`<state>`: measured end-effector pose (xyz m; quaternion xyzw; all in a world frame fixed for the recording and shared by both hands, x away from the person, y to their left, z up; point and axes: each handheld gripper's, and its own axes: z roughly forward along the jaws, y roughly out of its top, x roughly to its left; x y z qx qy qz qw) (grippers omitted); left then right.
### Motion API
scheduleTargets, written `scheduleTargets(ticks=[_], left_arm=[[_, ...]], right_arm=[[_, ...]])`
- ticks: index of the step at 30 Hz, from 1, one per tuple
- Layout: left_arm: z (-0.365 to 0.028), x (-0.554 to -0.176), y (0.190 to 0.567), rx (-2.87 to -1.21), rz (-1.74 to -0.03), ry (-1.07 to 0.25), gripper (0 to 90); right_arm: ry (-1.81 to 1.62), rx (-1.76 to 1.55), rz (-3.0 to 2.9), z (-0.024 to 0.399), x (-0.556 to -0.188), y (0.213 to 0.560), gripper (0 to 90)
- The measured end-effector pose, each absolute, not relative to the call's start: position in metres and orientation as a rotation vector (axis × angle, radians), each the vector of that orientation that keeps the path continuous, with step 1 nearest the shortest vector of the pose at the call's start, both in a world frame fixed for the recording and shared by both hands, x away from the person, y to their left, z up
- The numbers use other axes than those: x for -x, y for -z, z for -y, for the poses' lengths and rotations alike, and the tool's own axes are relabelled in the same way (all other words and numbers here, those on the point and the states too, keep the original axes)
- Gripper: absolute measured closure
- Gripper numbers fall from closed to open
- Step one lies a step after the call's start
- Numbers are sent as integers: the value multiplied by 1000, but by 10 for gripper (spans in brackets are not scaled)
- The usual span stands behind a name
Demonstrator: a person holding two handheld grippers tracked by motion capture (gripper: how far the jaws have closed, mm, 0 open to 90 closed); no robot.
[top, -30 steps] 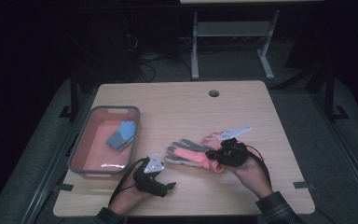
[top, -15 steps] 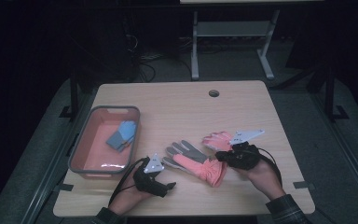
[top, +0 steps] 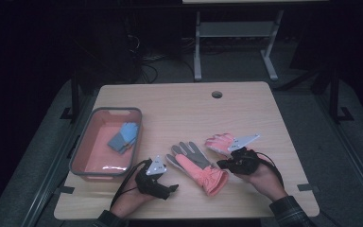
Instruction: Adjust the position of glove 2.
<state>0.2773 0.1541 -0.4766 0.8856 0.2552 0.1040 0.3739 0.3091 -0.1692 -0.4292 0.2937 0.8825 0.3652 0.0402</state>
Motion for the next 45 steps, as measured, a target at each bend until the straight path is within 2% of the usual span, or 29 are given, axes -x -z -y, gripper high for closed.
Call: scheduleTargets(ticks=[1,4,10,15,22,25,29,31,35,45], left_arm=[[-154,-277,477,-2268,-652,-266,125],[-154,-278,477,-2267,-649,-271,125],[-154,-278,477,-2265,-649,-271,125],[-154,-277,477,-2264,-654,-266,125],[-154,-277,477,-2267,-654,-265,125],[-154,-277,477,-2267,-655,-265,125],[-154,-277,477,-2267,-654,-265,125],[-154,-277,477,-2267,-654,-265,125],[-154,-278,477,-2268,-653,-266,125],[-154,-278,477,-2264,-652,-269,125]], right_arm=[[-1134,-898,-2700,169,-308,428,892],[-1166,-906,-2665,174,-309,419,802],[-1214,-983,-2558,211,-327,404,680],[-1191,-1066,-2544,236,-340,413,613],[-1118,-1044,-2681,233,-350,433,560],[-1081,-1035,-2703,229,-350,440,598],[-1080,-1030,-2706,229,-349,442,789],[-1080,-1042,-2704,229,-349,442,844],[-1121,-1060,-2678,233,-349,441,876],[-1255,-1104,-2573,242,-342,420,884]])
